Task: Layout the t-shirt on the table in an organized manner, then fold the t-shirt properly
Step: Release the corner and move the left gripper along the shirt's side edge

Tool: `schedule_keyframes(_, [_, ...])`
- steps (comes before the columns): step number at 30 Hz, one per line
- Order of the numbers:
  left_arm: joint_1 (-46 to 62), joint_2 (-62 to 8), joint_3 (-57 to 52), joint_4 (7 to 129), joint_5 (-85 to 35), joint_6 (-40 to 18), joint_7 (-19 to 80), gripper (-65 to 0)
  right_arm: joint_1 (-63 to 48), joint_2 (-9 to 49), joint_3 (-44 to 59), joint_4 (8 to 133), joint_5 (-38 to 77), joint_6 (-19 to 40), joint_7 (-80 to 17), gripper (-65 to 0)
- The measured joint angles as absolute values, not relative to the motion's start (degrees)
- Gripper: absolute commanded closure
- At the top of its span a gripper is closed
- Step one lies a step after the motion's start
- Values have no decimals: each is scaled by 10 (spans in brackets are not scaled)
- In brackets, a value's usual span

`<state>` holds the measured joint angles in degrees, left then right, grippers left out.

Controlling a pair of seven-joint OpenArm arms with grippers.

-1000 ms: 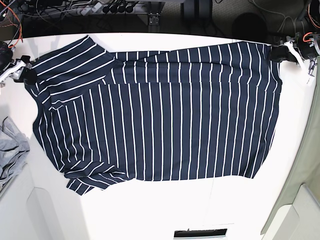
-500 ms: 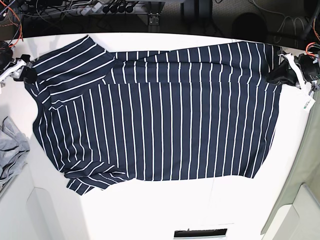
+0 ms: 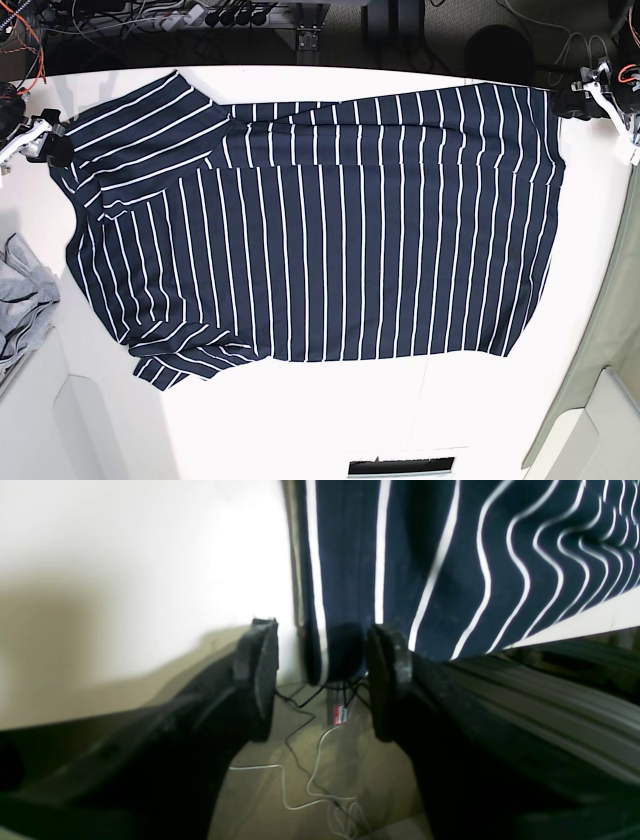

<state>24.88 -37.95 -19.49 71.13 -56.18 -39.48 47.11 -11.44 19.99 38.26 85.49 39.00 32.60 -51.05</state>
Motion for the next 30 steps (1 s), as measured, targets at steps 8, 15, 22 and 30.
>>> schedule_keyframes(8, [247,-343,-200,712,-578,-400,486,-309,-114,200,383,855,392,326,-510,-297])
schedule_keyframes(15, [248,-336,-199,715,-571,-399,490,-4,-115,200,383,855,392,326,-510,-297])
schedule_keyframes(22, [252,-351,-197,794,-639,-395,527,0,-115,200,383,855,392,326,-511,-297])
schedule_keyframes(30, [248,-382,-197,913,-671,-395,527,0,-114,200,383,855,392,326,-510,-297])
